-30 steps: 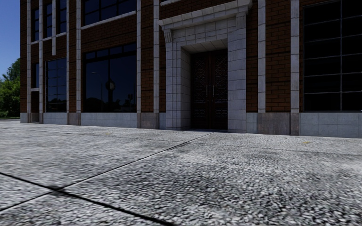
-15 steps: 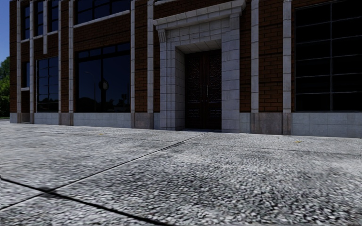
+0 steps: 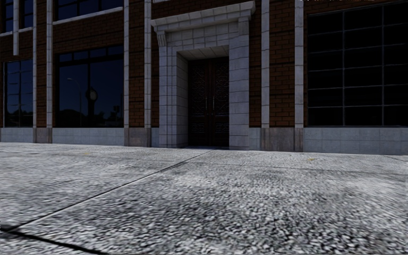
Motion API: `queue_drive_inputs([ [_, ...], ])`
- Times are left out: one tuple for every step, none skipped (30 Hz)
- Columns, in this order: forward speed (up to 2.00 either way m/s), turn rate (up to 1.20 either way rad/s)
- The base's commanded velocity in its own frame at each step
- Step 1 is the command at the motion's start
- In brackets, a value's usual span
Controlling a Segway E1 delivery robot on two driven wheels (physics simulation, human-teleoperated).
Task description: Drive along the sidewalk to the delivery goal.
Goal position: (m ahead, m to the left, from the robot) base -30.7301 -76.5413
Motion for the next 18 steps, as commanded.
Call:
queue_drive_inputs([
  [1.18,-0.44],
  [1.26,-0.45],
  [1.33,-0.45],
  [1.33,-0.45],
  [1.38,-0.45],
  [1.41,-0.45],
  [1.41,-0.45],
  [1.41,-0.45],
  [1.41,-0.46],
  [1.41,-0.53],
  [1.41,-0.56],
  [1.41,-0.57],
  [1.41,-0.57],
  [1.41,-0.57],
  [1.43,-0.57],
  [1.48,-0.57],
  [1.48,-0.57],
  [1.51,-0.57],
])
